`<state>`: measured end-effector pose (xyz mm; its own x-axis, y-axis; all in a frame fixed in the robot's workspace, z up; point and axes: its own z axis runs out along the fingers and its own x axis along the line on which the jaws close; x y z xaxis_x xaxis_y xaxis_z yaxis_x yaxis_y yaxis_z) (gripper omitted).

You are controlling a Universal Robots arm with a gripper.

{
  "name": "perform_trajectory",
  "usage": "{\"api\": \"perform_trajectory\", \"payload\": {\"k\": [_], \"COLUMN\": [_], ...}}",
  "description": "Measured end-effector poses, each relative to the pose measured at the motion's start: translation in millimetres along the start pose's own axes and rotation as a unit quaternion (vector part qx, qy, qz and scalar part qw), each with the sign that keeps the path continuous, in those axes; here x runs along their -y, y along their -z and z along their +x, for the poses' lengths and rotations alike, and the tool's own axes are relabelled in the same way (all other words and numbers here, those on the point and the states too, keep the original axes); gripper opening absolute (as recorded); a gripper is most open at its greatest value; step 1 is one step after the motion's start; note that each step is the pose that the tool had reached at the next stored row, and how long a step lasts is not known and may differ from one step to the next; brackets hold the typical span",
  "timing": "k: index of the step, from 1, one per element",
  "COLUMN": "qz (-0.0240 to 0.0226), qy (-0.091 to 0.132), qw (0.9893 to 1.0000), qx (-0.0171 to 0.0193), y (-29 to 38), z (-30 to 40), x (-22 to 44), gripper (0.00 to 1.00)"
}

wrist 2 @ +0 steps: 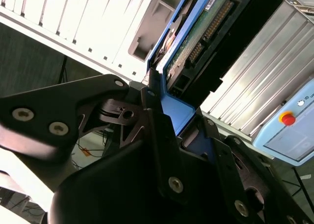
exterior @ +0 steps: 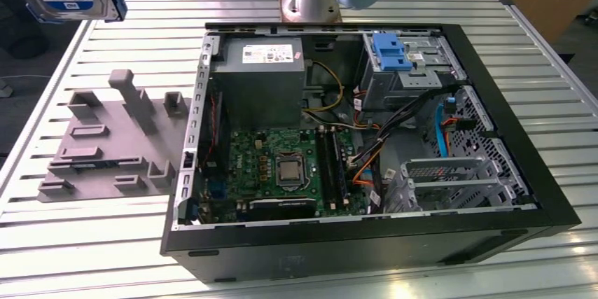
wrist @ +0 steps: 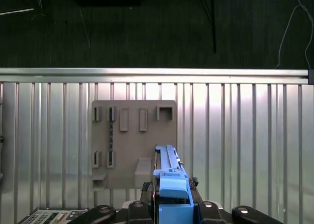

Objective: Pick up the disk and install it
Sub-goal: 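Pick up the disk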

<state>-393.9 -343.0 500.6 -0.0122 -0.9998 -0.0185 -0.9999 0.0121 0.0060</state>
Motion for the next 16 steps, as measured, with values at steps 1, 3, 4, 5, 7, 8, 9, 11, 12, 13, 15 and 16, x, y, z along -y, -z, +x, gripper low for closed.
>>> {"api": "perform_trajectory", "payload": {"k": [1, 3, 4, 5, 7, 8, 9, 11, 12, 13, 15, 16], "qz": [0.0, 0.0, 0.0, 0.0, 0.0, 0.0, 0.0, 0.0, 0.0, 0.0, 0.0, 0.0], "qy": [0.0, 0.0, 0.0, 0.0, 0.0, 0.0, 0.0, 0.0, 0.0, 0.0, 0.0, 0.0], "qw": [1.0, 1.0, 1.0, 1.0, 1.0, 1.0, 1.0, 1.0, 1.0, 1.0, 1.0, 1.0], "qx": [0.0, 0.0, 0.0, 0.0, 0.0, 0.0, 0.0, 0.0, 0.0, 0.0, 0.0, 0.0], "y": [0.0, 0.0, 0.1, 0.0, 0.1, 0.1, 0.1, 0.1, 0.1, 0.2, 0.2, 0.2], "z": [0.0, -0.1, -0.1, -0.1, -0.2, -0.2, -0.2, -0.3, -0.3, -0.3, -0.4, -0.4], "x": [1.7, 5.4, 7.4, 9.1, 13.3, 15.5, 18.1, 23.0, 25.4, 27.8, 33.0, 35.6], "gripper": [0.36, 0.36, 0.36, 0.36, 0.36, 0.36, 0.36, 0.36, 0.36, 0.36, 0.36, 0.36]}}
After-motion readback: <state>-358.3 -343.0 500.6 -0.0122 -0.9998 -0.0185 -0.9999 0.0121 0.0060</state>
